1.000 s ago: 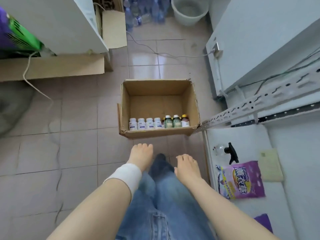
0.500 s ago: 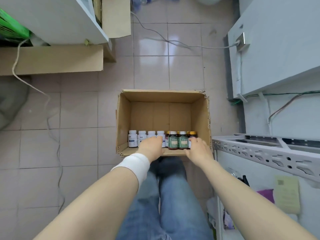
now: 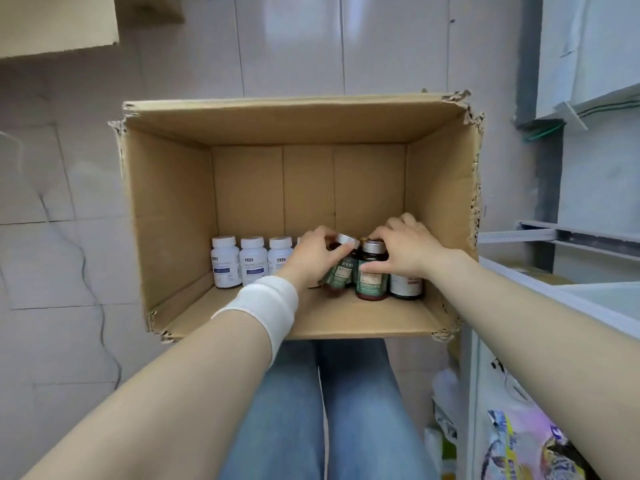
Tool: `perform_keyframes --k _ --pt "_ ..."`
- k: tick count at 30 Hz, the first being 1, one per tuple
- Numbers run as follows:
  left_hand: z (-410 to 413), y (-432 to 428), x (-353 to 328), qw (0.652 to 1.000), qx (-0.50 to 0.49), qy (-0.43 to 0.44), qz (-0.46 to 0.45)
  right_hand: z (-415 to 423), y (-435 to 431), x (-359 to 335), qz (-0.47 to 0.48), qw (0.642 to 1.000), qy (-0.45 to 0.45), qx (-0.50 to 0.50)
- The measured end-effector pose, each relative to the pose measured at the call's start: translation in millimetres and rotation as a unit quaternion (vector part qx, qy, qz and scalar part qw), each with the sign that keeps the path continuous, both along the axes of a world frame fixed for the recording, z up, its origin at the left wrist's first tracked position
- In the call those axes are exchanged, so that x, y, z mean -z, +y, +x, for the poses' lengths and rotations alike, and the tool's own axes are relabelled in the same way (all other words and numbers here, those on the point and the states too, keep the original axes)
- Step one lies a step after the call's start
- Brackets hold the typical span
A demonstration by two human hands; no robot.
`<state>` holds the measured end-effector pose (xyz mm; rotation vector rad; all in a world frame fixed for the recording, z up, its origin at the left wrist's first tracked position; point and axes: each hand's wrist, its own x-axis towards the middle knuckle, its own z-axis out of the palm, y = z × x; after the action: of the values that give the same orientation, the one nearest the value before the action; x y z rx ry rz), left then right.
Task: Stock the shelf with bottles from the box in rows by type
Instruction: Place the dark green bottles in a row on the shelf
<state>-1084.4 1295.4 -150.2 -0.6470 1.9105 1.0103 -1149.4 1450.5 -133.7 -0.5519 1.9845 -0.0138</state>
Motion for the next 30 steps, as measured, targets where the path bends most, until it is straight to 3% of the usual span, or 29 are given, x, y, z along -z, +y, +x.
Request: perform_keyframes --k 5,9,12,15,18,21,25,29,30 --pt "2.4 -1.8 -8.3 0.999 0.012 0.018 0.031 0.2 1.2 -7.0 -0.020 0.998 -0.038 0.053" --pt "0.0 -13.6 -33.3 0.993 -0.099 0.019 0.061 1.9 5.4 -25.7 -0.081 0.984 -0.044 0.155" --pt "-5.5 -28.7 -67.7 0.979 -0.179 0.048 0.083 5.8 4.8 -60.1 -0.129 0.948 -0.060 0.283" --pt "-13.6 -44.7 -114.2 0.961 -0.244 0.083 0.100 10.2 2.5 -107.8 -0.194 0.886 -0.091 0.412" --pt "-20.4 -53.9 -171.3 0.945 -0.275 0.122 0.131 22.5 -3.8 -155.9 -0.245 0.789 -0.117 0.552" --pt "-16.5 -54.5 -220.9 0.939 -0.270 0.139 0.160 51.1 -13.1 -193.1 -0.283 0.648 -0.122 0.697" --pt "6.9 -50.1 -269.2 0.946 -0.211 0.133 0.209 106.5 -19.1 -237.9 -0.334 0.511 -0.096 0.786" --pt "36.9 -44.6 -305.6 0.948 -0.134 0.101 0.269 184.3 -28.1 -269.2 -0.421 0.316 -0.079 0.846" --pt "44.4 -42.2 -316.2 0.948 -0.107 0.102 0.283 203.7 -31.9 -276.5 -0.433 0.287 -0.073 0.851"
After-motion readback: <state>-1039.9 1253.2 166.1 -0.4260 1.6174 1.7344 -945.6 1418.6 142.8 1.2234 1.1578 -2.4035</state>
